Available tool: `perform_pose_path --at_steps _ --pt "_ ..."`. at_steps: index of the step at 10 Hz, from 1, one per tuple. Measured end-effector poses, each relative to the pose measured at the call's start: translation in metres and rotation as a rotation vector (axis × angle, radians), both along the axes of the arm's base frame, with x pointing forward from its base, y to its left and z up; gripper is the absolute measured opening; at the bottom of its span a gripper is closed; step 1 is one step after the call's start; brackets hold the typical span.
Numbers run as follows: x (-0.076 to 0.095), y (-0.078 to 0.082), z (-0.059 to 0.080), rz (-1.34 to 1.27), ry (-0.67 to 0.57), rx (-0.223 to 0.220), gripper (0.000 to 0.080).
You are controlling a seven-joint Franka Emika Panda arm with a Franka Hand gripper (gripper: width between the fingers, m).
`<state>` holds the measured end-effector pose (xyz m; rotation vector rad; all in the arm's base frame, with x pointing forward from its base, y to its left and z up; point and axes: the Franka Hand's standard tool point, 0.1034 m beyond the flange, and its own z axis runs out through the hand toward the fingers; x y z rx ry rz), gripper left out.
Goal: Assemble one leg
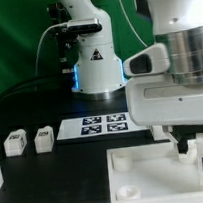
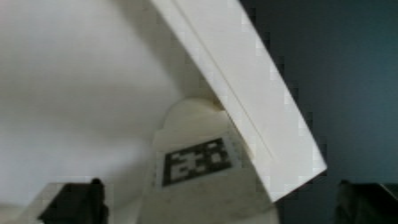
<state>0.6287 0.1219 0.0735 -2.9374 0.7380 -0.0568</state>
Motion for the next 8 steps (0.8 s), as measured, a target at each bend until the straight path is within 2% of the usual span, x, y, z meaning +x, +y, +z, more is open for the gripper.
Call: perform_pose_path --at_steps 2,3,4,5,6,8 --pt "0.0039 -0.0002 0.0064 0.284 -0.002 -0.047 0.0649" --pt "0.0035 0.0000 0.0058 0.188 0.006 -0.039 0.0522" --pt "0.0036 -0.0009 0.0058 0.197 0.006 -0.042 0.0385" --pt "0.0038 -0.0019 0.0059 0.179 0.007 -0.042 0.0385" --pt "0.0037 -0.0029 0.0056 0.010 0.022 -0.032 0.0294" --pt "0.0035 -0.0030 0.0062 -0.287 0.049 -0.019 0.0294"
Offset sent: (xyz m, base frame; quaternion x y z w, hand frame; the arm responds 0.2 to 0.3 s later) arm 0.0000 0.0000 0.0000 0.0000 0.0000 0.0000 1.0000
